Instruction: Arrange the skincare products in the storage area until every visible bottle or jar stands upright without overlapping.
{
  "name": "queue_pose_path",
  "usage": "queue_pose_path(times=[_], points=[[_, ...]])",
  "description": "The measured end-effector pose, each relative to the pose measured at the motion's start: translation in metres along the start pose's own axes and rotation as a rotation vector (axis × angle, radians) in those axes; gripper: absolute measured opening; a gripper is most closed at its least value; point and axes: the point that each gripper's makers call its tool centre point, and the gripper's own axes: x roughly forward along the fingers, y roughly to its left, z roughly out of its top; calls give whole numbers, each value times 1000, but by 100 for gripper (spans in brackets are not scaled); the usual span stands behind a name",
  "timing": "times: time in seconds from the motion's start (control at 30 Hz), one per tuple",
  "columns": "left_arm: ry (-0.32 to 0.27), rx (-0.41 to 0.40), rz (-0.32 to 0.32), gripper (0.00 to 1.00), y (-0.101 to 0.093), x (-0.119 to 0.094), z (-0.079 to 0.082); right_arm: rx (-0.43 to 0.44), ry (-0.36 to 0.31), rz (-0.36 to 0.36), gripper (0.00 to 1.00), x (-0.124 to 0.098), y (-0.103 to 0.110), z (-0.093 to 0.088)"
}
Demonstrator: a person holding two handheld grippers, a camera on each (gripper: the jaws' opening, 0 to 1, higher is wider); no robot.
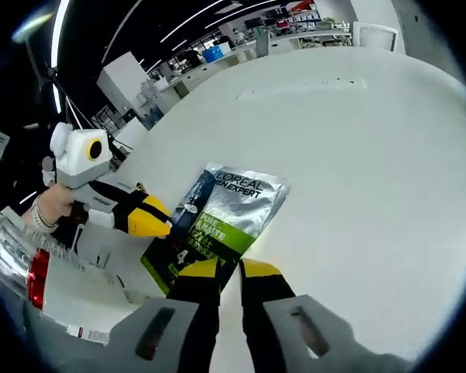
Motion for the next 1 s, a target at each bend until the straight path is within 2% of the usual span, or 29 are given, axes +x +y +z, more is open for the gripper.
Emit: queue_pose_path(times=[0.2, 0.33, 0.5, 0.63, 0.73, 1.0], points=[[-34, -93, -30, 3, -4, 3, 4, 70, -30, 10, 4, 1, -4, 0], [-38, -89, -65, 7, -17, 7, 7, 74, -37, 4, 3, 1, -5, 0], [-40, -109, -82, 8, -18, 8, 7, 82, -49, -10, 1, 1, -6, 1], [-64, -108, -108, 5, -27, 6, 14, 52, -74, -39, 1, 0, -5, 9], [-101, -96, -87, 3, -24, 0, 24, 36, -102, -31, 1, -3, -1, 21], [-151, -54, -49, 2, -20, -23, 44, -20, -158, -11, 1, -12, 19, 51]])
